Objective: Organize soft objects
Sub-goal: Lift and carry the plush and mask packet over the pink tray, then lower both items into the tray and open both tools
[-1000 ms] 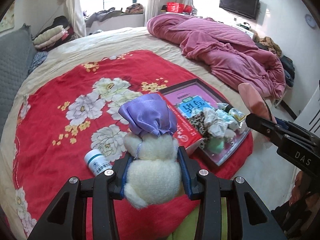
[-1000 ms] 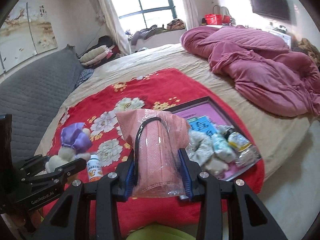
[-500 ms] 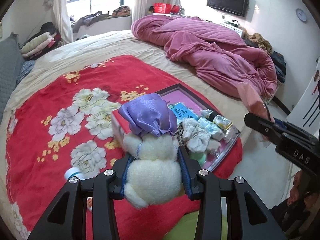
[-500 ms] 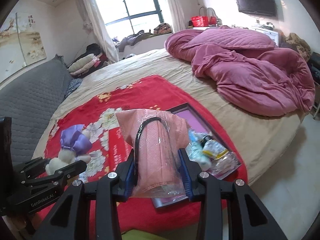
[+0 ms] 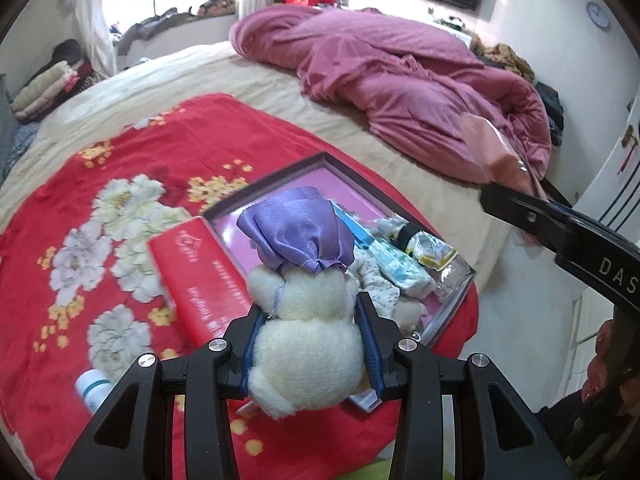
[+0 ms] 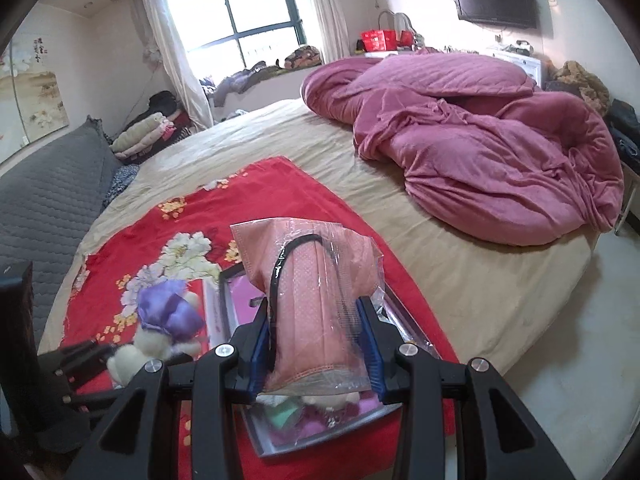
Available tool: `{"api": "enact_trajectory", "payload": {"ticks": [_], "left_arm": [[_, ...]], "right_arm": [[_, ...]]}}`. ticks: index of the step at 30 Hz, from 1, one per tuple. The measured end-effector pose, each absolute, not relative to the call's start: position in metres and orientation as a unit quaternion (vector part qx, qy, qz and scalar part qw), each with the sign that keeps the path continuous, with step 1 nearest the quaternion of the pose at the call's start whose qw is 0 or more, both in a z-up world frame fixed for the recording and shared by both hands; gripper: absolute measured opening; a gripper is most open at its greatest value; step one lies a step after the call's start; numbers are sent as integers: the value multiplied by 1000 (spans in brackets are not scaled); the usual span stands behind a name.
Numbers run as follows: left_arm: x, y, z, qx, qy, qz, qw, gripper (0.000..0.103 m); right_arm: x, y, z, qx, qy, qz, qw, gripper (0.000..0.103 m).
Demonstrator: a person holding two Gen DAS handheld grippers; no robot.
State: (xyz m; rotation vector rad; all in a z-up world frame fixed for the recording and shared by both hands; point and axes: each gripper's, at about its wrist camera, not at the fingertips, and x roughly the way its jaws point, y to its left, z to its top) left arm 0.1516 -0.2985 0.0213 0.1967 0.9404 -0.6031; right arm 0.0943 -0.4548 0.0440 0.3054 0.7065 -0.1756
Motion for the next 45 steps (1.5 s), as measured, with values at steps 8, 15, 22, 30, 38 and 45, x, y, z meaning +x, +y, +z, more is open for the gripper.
{"api": "enact_trajectory", "payload": {"ticks": [8, 15, 22, 30, 38, 45], "left_arm": [[175, -328, -11, 104, 469, -286, 829, 43], [186, -340, -34, 117, 485, -284, 819, 44], [191, -344, -48, 121, 493, -283, 814, 44], [193, -343, -53, 118, 497, -284, 811, 44], [193, -341, -56, 118, 499, -284, 810, 44], [194, -341, -57, 116, 501, -284, 809, 44]], "right_arm": [[126, -464, 7, 143, 381, -80, 910, 40], [146, -468, -26, 140, 420, -71, 894, 40], [157, -465, -50, 141, 440, -57, 885, 43], [164, -460, -59, 139, 449, -50, 881, 48], [168, -453, -62, 129, 452, -49, 881, 56], [166, -455, -60, 130, 447, -49, 884, 66]]}}
